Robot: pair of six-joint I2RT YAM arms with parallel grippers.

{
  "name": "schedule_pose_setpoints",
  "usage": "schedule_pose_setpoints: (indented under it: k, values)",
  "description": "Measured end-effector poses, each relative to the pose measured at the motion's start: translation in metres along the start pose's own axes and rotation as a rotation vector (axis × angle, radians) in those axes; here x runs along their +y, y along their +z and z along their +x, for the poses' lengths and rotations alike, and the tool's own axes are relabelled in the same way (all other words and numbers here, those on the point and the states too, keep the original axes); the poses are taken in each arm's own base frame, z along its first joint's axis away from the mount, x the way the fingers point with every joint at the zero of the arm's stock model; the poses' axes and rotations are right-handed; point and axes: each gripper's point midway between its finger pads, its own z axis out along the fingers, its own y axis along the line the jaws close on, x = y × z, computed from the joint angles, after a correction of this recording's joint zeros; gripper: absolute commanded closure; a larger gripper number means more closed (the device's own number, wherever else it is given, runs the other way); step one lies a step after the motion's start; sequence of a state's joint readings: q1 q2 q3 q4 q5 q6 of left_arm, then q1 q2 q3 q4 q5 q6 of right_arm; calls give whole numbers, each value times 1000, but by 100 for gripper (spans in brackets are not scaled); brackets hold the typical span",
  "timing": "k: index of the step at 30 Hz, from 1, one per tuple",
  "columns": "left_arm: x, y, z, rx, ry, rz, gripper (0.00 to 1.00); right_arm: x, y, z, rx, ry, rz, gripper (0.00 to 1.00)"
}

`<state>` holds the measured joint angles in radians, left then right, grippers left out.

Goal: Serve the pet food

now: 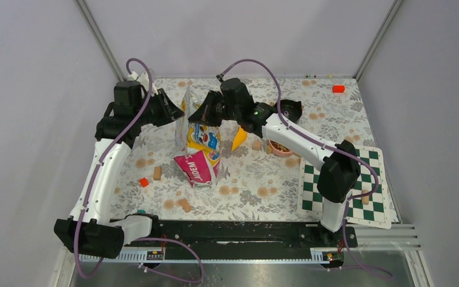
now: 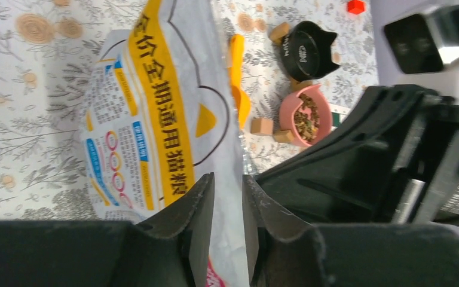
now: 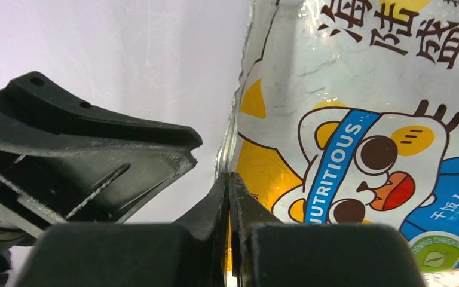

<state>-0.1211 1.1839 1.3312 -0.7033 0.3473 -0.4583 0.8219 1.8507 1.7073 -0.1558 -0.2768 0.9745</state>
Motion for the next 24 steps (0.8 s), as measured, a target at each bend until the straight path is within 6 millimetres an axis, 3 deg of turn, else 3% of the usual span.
schedule_pose_setpoints:
  k: [11, 19, 24]
  values:
    - [-14, 3, -1, -5, -56, 77, 75, 14, 7, 3, 17, 247, -113, 100]
    - [-9, 5, -1, -11, -49, 52, 92, 13, 9, 3, 25, 323, -139, 100]
    - [-1, 5, 0, -13, -32, 16, 92, 12, 9, 4, 25, 321, -136, 100]
